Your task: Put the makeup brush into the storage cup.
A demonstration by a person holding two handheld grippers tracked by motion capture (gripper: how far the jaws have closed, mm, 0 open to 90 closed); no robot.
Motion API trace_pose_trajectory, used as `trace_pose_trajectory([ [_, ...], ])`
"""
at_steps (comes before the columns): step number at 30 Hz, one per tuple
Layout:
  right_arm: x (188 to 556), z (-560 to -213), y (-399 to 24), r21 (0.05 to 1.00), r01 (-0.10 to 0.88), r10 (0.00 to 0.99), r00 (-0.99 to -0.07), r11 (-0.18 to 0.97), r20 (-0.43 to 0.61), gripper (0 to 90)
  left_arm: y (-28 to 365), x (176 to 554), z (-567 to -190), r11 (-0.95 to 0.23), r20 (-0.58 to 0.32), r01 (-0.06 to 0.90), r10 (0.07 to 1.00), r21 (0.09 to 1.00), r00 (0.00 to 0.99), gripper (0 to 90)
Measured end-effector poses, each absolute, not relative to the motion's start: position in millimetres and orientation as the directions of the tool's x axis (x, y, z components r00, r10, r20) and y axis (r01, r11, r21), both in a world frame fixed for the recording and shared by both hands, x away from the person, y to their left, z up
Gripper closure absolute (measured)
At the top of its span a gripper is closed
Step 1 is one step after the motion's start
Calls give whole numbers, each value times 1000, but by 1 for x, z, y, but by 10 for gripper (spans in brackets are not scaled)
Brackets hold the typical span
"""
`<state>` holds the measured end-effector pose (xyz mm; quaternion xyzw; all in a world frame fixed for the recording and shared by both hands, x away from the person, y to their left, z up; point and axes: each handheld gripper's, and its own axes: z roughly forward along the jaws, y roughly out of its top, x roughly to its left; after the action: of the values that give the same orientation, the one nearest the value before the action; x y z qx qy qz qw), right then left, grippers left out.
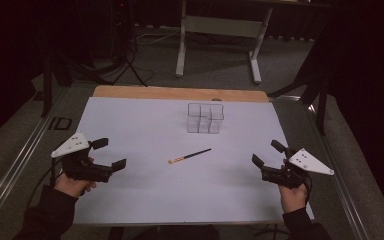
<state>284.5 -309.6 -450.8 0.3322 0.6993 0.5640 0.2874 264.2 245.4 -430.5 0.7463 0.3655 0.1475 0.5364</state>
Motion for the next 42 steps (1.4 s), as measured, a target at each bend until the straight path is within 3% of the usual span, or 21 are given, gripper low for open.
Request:
trace_pose_trajectory([
  [3, 285, -451, -309, 979, 139, 788, -614, 148, -31, 133, 234, 276, -426, -198, -198, 436, 679, 878, 707, 0],
  [18, 285, -451, -308, 980, 139, 781, -624, 146, -28, 133, 200, 305, -412, -371, -145, 448, 617, 813, 773, 0],
  [28, 285, -451, -306, 979, 137, 775, -631, 151, -32, 134, 185, 319, -415, -439, -164, 493, 598, 751, 784, 0],
  [42, 286, -452, -306, 978, 145, 769, -638, 152, -25, 135, 154, 336, -407, -534, -117, 497, 592, 684, 798, 0],
])
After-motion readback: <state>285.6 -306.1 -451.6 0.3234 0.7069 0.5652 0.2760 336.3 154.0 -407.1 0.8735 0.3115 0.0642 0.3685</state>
